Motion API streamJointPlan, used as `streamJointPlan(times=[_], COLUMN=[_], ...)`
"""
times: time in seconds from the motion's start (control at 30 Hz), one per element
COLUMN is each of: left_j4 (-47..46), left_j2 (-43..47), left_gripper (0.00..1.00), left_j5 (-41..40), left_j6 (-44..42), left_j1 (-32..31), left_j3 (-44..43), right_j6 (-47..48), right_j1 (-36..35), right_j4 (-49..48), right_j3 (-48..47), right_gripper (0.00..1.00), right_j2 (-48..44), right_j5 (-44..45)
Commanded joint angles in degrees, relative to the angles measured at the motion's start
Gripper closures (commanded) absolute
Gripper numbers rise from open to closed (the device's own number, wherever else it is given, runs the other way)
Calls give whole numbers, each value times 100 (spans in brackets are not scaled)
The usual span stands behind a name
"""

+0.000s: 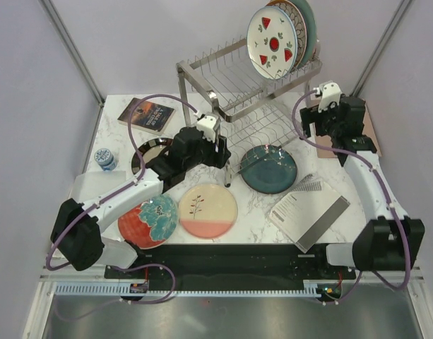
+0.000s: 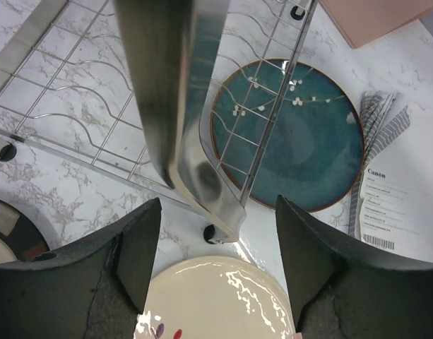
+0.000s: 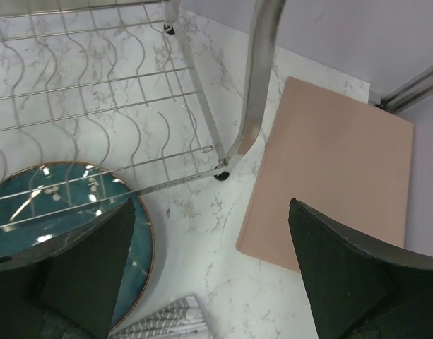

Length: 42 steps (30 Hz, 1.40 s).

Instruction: Load the plates into the dish rack

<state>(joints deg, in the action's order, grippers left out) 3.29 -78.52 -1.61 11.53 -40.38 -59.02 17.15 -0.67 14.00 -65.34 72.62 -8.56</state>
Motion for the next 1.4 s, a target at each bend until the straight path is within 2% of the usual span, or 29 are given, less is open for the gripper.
streamJointPlan(times=[0.0,0.13,0.4,0.47,0.57,0.6,0.63,0.67,0.7,0.73,0.77,0.8,0.9,1.17,1.37], left_j4=[-487,-408,-355,-355,-355,-233,-197,-171,-127,-109,-92,-83,-65,-65,-205], left_j2=[-76,-84,-532,-620,-752,-761,-787,-779,-761,-744,-700,-656,-551,-287,-216], left_gripper=[28,28,30,37,52,56,65,69,72,77,78,79,87,98,98], left_j5=[-304,-454,-692,-701,-832,-885,-937,-1042,-1078,-1122,-1218,-1289,-1614,-2141,-2213], left_j6=[420,552,570,570,570,570,570,570,561,544,491,465,271,-89,-256], left_j1=[-31,-40,-40,-40,-40,-40,-40,-40,-40,-31,-31,-31,-14,232,487], left_j3=[-364,-355,-592,-732,-873,-883,-900,-926,-918,-909,-892,-865,-812,-655,-470], right_j6=[-203,-124,403,447,448,447,430,412,404,386,386,395,439,404,360], right_j1=[602,1033,1060,1060,1060,1069,1077,1077,1077,1077,1069,1069,1077,1191,1227], right_j4=[-714,-1100,-1189,-1180,-1101,-1092,-1075,-1040,-1013,-944,-926,-917,-899,-917,-1022], right_j3=[-549,-1102,-2298,-2579,-2905,-2958,-3010,-3011,-2993,-2958,-2915,-2853,-2546,-1720,-1025], right_gripper=[4,10,13,13,23,33,40,46,60,67,74,86,100,100,100], right_j2=[910,2033,3460,3724,4005,4040,4084,4102,4067,4041,4006,3892,3690,2723,2011], right_j5=[-804,-1630,-2405,-2414,-2352,-2344,-2335,-2309,-2291,-2265,-2238,-2229,-2203,-2132,-1975])
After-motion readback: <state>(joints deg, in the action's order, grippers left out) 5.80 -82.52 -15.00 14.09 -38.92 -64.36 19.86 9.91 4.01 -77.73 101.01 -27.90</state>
